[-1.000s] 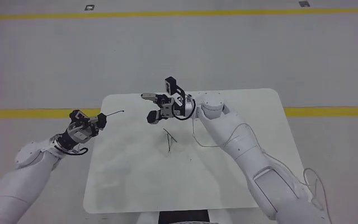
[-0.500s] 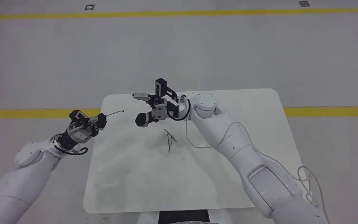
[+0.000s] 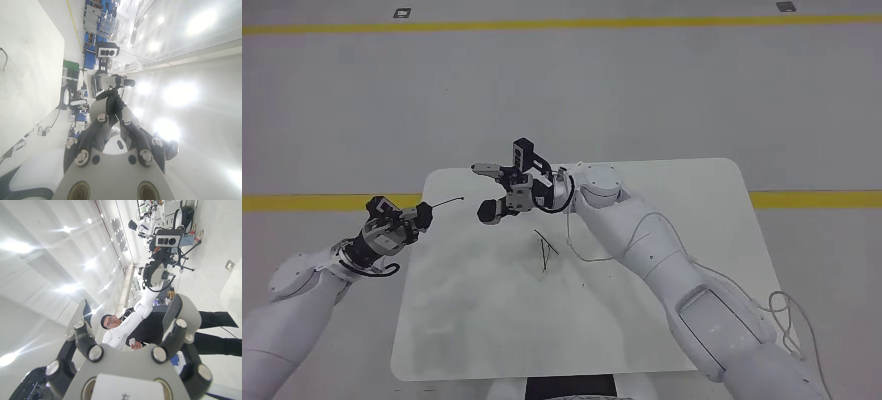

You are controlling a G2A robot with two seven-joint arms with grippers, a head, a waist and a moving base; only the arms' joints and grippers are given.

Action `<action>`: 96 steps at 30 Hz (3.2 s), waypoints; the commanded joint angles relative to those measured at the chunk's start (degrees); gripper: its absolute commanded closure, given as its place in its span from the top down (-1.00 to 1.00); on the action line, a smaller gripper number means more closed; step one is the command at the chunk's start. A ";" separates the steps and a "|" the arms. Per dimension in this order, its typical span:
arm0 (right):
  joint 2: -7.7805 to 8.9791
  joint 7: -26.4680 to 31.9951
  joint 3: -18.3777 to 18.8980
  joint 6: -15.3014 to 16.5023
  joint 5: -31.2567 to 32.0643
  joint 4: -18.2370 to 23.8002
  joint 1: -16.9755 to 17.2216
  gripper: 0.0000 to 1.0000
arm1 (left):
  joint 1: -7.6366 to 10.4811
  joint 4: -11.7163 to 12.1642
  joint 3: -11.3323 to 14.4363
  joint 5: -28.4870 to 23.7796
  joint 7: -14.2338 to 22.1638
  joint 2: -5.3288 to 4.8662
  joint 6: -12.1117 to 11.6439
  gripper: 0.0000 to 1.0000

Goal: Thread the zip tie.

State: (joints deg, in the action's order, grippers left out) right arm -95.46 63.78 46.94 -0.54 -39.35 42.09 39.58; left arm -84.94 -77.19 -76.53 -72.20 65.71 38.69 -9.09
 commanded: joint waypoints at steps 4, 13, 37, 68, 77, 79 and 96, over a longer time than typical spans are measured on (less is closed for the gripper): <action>0.09 -1.83 0.30 -0.92 0.09 2.54 1.37 1.00 | 0.00 0.00 0.00 0.00 0.00 0.00 0.00 -1.00; -1.59 -1.27 -1.40 -0.21 -1.50 -0.40 0.04 -0.06 | 0.00 0.00 0.00 0.00 0.00 0.00 0.00 -1.00; -4.41 -1.34 -2.52 2.43 -1.17 -8.61 -2.42 -0.54 | 0.00 0.00 0.00 0.00 0.00 0.00 0.00 -1.00; -4.88 0.98 -0.83 2.50 0.96 -8.33 -1.88 -0.86 | 0.00 0.00 0.00 0.00 0.00 0.00 0.00 -1.00; -5.12 1.07 -0.57 2.42 1.51 -8.75 -2.01 -1.00 | 0.00 0.00 0.00 0.00 0.00 0.00 0.00 -1.00; -5.16 1.05 -0.53 2.52 1.71 -8.82 -2.06 -1.00 | 0.00 0.00 0.00 0.00 0.00 0.00 0.00 -1.00; -5.90 0.96 -0.96 1.48 2.97 -8.47 -1.82 -1.00 | -0.36 -2.07 -1.20 0.44 -0.90 1.10 1.22 1.00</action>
State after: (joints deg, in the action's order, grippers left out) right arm -101.26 64.62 46.08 1.13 -36.32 33.62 37.70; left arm -85.26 -79.09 -77.69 -71.92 64.27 39.73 -8.12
